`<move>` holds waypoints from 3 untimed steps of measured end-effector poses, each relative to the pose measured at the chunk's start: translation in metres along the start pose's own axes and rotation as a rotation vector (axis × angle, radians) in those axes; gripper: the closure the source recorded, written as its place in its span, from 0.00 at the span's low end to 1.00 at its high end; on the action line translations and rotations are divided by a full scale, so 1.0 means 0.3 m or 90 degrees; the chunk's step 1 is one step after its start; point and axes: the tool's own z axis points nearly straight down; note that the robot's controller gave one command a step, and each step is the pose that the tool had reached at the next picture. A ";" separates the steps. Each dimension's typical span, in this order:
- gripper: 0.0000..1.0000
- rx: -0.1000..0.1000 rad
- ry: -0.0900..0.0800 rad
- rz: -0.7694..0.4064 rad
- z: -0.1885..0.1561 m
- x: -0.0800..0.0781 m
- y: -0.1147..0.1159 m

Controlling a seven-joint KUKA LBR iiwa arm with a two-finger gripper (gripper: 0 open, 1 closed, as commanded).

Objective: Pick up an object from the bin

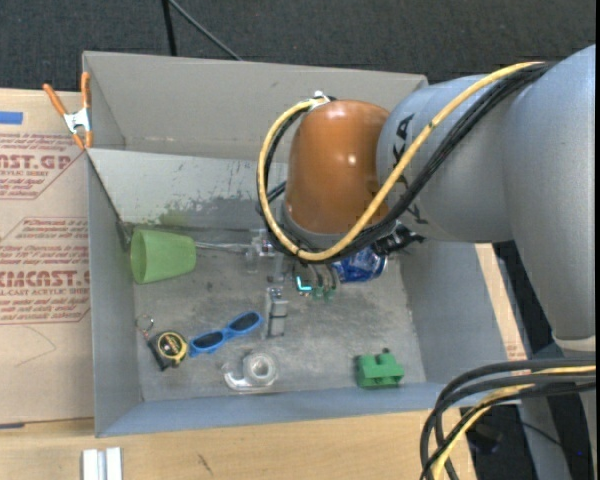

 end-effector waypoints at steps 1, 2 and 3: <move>0.00 0.000 -0.001 -0.145 0.241 0.056 0.196; 0.00 -0.001 -0.005 -0.333 0.276 0.080 0.397; 1.00 0.001 -0.006 -0.330 0.271 0.075 0.389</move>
Offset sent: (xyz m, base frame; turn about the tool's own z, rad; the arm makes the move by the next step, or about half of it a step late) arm -0.0152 0.0564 -0.0696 -0.2234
